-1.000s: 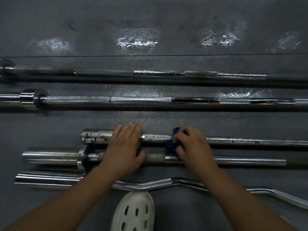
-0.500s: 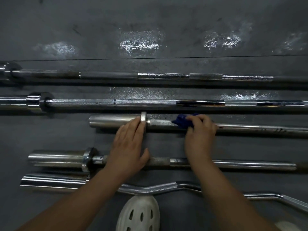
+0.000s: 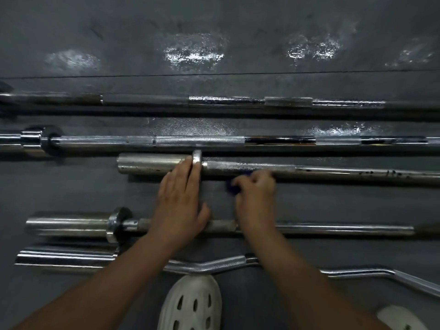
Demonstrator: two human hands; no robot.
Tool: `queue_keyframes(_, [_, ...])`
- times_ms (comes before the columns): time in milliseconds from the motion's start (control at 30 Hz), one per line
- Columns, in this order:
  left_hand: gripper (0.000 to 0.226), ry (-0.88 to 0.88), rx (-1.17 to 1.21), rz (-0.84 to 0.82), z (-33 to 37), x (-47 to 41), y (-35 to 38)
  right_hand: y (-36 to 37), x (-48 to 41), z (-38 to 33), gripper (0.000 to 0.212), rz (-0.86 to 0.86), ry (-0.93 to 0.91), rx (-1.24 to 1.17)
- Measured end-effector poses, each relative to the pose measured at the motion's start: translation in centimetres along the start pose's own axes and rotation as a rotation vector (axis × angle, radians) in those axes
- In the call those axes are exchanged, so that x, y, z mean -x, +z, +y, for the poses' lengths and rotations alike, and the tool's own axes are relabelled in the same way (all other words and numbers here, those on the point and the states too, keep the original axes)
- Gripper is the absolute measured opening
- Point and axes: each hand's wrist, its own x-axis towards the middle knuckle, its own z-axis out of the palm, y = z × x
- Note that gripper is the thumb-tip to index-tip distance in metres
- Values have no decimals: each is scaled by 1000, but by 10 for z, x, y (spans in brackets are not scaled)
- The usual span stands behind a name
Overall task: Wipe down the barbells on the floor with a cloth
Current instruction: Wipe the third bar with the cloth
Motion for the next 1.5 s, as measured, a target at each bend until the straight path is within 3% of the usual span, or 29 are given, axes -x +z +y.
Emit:
queue_keyframes(33, [89, 4, -7, -1, -1, -1, 0, 3, 1, -2, 25, -41, -151, -12])
queue_keyframes(67, [89, 15, -16, -5, -3, -1, 0, -3, -4, 1, 25, -29, -172, -72])
queue_keyframes(100, [89, 23, -19, -2, -5, -1, -1, -11, -9, 7, 24, 41, -56, -158])
queue_keyframes(167, [89, 31, -24, 9, -7, -3, -2, -17, -18, 19, 25, 235, 455, -367])
queue_keyframes(233, [91, 18, -10, 4, -2, -5, -2, -8, -23, 4, 18, 313, 978, -648])
queue_keyframes(300, [90, -12, 15, 19, 2, -5, -2, 7, -34, -46, 9, 248, 1217, -1102])
queue_keyframes(367, [86, -2, 38, 31, 1, -6, -3, 8, -41, -86, 14, 43, 1354, -1558])
queue_keyframes(433, [84, 16, 37, 46, -4, -7, -3, -3, -43, -88, 18, -155, 1362, -1662])
queue_keyframes(500, [88, 20, 18, 27, -6, -5, -4, -13, -42, -63, 20, -127, 1332, -1761])
queue_keyframes(600, [88, 16, 15, 31, -3, -4, -3, -7, -38, -52, 25, 81, 1373, -1819])
queue_keyframes(733, [85, 6, 51, 43, -3, -4, -4, 2, -35, -75, 23, -190, 1362, -1734])
queue_keyframes(900, [90, 9, 49, 37, -3, -3, -3, -1, -36, -59, 18, -59, 1330, -1863])
queue_keyframes(1000, [90, -13, 65, 20, -2, -4, -2, -2, -33, -66, 13, -244, 1298, -1788])
queue_keyframes(1033, [91, -12, 61, 13, -2, -4, -3, -9, -38, -58, 13, -220, 1321, -1767])
queue_keyframes(1100, [89, 1, 51, 9, -4, -3, -3, -30, -45, -28, 13, -44, 1342, -1735])
queue_keyframes(1167, [87, 11, 40, 19, -5, -3, -5, -44, -45, 1, 16, 210, 1228, -1651])
queue_keyframes(1200, [86, 19, 34, 30, -3, -4, -6, -49, -43, 9, 17, 317, 1098, -1508])
queue_keyframes(1267, [84, 44, 20, 50, 3, -7, -7, -51, -38, 17, 25, 422, 746, -918])
queue_keyframes(1300, [82, 60, 8, 56, 5, -9, -7, -48, -37, 17, 28, 422, 511, -613])
queue_keyframes(1367, [80, 82, -29, 65, 5, -15, -10, -33, -38, 11, 32, 248, 109, -201])
queue_keyframes(1433, [79, 78, -64, 51, 2, -22, -13, -22, -40, 0, 31, 72, 56, 26])
queue_keyframes(1500, [78, 59, -63, 27, -1, -26, -16, -25, -39, -4, 29, 6, 80, 84])
